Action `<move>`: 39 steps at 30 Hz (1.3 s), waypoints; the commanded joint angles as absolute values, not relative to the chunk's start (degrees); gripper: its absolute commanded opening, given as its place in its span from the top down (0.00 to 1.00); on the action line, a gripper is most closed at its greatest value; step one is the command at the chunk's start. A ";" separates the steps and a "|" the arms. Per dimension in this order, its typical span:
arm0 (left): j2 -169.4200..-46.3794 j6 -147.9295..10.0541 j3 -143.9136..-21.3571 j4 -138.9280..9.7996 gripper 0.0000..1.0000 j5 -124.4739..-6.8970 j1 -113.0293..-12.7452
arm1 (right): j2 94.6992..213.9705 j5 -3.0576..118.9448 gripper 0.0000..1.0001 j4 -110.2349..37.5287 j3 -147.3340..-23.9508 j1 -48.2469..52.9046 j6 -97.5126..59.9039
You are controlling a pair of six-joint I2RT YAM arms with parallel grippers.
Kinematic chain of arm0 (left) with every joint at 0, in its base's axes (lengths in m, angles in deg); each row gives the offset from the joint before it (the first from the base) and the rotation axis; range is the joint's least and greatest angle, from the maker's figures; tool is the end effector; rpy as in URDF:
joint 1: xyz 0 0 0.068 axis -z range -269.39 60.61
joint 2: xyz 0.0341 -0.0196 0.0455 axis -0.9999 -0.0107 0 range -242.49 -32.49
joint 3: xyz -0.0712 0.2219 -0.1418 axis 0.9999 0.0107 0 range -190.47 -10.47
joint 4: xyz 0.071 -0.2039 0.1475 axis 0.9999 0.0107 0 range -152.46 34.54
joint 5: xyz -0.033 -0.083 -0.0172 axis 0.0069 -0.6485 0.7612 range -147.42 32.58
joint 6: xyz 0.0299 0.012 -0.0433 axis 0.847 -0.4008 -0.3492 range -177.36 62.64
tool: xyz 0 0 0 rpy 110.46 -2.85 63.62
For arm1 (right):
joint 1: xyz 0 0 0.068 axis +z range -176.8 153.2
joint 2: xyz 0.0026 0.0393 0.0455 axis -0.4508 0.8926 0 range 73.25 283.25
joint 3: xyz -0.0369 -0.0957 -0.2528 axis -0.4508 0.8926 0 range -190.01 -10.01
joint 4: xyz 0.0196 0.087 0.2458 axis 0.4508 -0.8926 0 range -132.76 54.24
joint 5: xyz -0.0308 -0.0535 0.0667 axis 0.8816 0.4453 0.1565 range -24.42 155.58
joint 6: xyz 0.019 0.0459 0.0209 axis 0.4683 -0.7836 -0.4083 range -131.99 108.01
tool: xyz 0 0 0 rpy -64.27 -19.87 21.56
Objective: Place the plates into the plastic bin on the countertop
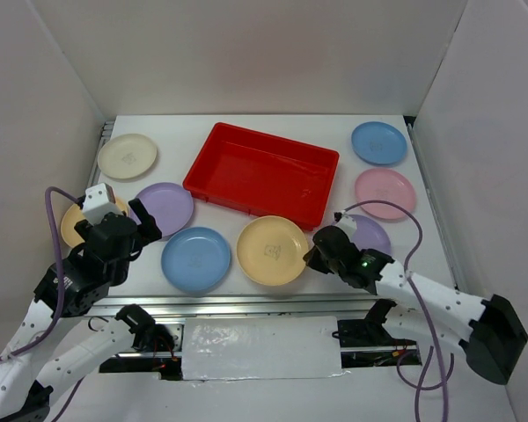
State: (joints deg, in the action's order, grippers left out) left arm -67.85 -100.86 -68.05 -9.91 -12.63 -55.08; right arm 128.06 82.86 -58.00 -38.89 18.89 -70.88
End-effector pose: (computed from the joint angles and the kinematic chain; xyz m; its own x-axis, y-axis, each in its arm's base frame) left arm 0.0923 -0.0326 0.3643 -0.2321 -0.4330 -0.8710 -0.3614 0.8697 -0.3361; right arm 0.1379 0.1261 0.1957 -0.7354 0.4171 -0.5340 0.1642 0.8743 0.4568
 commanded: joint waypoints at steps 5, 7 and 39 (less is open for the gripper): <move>-67.74 -100.33 -67.95 -11.31 0.01 -11.81 -55.11 | 112.89 83.43 1.00 -64.06 -44.52 20.93 -69.92; -67.91 -100.42 -67.95 -10.96 0.01 -11.55 -55.20 | 115.51 82.99 1.00 -64.67 -47.96 17.26 -66.07; -69.85 -98.76 -67.77 -12.10 0.01 -13.65 -55.20 | 163.29 75.06 0.00 -64.23 -90.98 3.76 -47.32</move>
